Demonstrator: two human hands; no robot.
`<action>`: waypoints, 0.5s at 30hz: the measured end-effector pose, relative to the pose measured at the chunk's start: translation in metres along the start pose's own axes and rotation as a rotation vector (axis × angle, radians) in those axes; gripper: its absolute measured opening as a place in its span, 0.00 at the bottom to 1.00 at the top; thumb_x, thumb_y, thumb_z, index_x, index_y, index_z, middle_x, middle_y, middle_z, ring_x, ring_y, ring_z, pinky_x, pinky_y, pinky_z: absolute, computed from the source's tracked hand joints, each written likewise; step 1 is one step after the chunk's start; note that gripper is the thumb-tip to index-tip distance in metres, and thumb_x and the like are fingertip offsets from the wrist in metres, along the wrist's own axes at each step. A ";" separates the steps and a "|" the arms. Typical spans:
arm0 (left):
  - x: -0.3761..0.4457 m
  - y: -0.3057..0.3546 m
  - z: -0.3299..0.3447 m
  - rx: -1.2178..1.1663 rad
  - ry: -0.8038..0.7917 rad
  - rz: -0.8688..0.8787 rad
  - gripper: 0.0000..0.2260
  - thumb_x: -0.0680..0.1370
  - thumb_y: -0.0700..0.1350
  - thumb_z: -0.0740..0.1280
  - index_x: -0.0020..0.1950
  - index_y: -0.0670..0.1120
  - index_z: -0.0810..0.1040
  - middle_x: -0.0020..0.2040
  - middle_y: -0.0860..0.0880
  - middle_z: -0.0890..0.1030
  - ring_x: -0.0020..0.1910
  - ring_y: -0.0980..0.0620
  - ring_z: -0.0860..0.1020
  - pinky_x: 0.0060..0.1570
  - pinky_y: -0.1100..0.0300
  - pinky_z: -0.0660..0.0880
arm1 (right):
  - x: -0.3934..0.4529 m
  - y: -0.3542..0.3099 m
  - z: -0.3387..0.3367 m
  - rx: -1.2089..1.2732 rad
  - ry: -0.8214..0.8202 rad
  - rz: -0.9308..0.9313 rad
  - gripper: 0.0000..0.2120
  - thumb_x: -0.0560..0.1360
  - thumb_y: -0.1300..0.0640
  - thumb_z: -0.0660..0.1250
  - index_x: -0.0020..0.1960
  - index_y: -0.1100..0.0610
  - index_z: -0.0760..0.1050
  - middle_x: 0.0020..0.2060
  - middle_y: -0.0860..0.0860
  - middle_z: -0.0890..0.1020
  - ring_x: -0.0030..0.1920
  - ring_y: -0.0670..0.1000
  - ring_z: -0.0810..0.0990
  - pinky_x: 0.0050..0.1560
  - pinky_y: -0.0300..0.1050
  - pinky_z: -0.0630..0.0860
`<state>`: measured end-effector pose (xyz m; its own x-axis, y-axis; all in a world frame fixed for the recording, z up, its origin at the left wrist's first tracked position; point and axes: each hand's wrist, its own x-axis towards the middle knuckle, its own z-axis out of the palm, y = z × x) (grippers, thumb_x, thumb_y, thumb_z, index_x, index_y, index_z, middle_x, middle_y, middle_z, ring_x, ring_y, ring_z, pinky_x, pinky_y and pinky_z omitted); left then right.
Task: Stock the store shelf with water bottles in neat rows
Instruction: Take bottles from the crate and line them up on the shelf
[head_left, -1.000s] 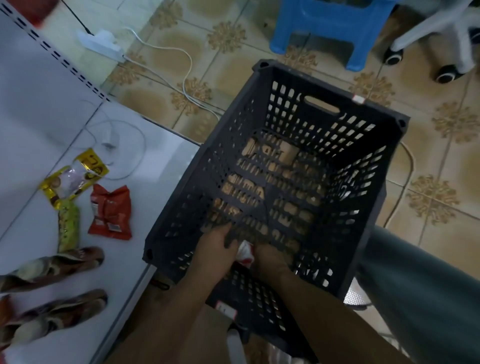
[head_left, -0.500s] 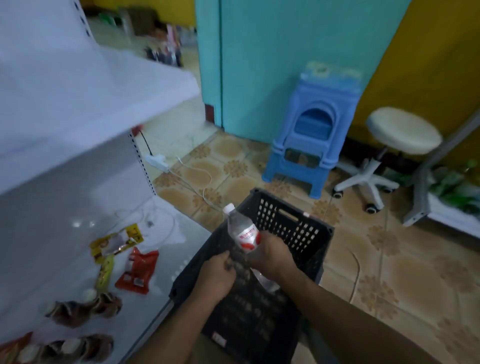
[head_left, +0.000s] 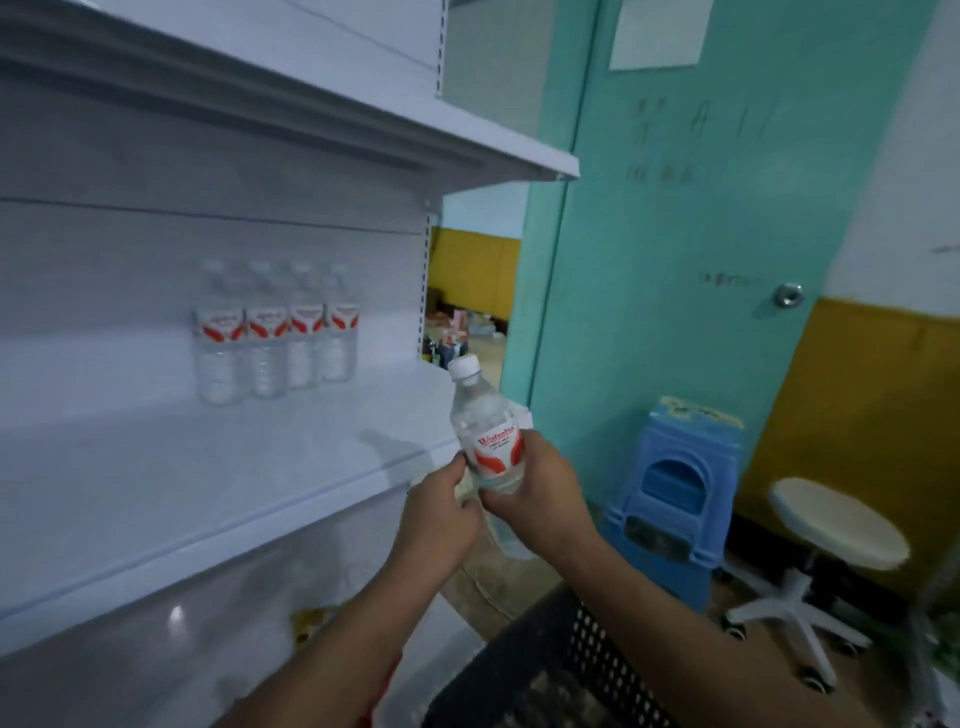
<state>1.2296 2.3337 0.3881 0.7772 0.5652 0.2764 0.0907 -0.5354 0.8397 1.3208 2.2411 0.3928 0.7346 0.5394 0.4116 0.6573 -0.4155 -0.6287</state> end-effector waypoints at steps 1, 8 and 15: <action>-0.004 0.004 -0.020 0.011 0.028 0.007 0.23 0.78 0.38 0.62 0.73 0.49 0.68 0.67 0.49 0.75 0.63 0.49 0.75 0.63 0.56 0.72 | 0.000 -0.020 0.003 0.024 0.014 -0.029 0.22 0.67 0.52 0.78 0.57 0.53 0.74 0.51 0.47 0.81 0.48 0.46 0.79 0.42 0.30 0.70; -0.037 0.009 -0.157 0.117 0.221 0.032 0.24 0.78 0.37 0.61 0.74 0.49 0.65 0.69 0.48 0.73 0.66 0.49 0.72 0.59 0.66 0.65 | 0.001 -0.152 0.048 0.159 0.007 -0.227 0.24 0.67 0.49 0.78 0.59 0.53 0.73 0.52 0.49 0.80 0.50 0.48 0.79 0.48 0.39 0.73; -0.068 -0.025 -0.254 0.169 0.403 -0.126 0.23 0.80 0.38 0.61 0.74 0.49 0.65 0.70 0.50 0.72 0.67 0.50 0.72 0.65 0.60 0.66 | -0.009 -0.241 0.136 0.406 -0.166 -0.307 0.24 0.68 0.51 0.78 0.59 0.50 0.71 0.50 0.44 0.79 0.48 0.43 0.78 0.50 0.33 0.75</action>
<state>1.0162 2.4687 0.4669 0.4522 0.8139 0.3648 0.2954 -0.5226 0.7997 1.1328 2.4356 0.4505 0.4607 0.7136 0.5278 0.6957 0.0790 -0.7140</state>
